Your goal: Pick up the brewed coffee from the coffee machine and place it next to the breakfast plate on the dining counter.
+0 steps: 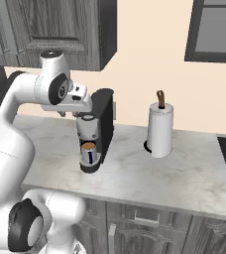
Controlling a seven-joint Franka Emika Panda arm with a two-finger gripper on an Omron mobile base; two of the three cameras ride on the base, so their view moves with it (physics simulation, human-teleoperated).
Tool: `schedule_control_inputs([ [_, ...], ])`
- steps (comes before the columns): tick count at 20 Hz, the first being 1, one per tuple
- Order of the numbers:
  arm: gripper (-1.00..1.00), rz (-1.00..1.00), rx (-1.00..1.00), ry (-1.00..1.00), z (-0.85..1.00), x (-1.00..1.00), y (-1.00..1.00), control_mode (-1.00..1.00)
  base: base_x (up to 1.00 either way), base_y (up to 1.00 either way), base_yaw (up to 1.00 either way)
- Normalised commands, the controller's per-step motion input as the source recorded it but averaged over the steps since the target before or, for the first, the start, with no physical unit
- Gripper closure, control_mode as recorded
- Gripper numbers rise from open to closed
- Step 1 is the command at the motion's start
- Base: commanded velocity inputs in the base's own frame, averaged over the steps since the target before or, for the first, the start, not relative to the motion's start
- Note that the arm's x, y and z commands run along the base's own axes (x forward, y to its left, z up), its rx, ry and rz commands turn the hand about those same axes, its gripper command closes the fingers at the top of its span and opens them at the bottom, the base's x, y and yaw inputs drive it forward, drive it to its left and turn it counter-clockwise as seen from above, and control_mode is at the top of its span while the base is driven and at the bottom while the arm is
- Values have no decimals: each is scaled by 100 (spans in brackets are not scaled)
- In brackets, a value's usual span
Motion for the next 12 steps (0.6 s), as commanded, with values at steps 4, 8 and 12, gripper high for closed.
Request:
schedule_control_inputs([
  [4,-100,1,0,-21,-25,-39,0,-100,0,0,0],
  [8,-100,28,8,-52,-100,-96,-49,-100,0,0,0],
  [12,-100,42,22,-34,-89,-61,-100,-100,0,0,0],
])
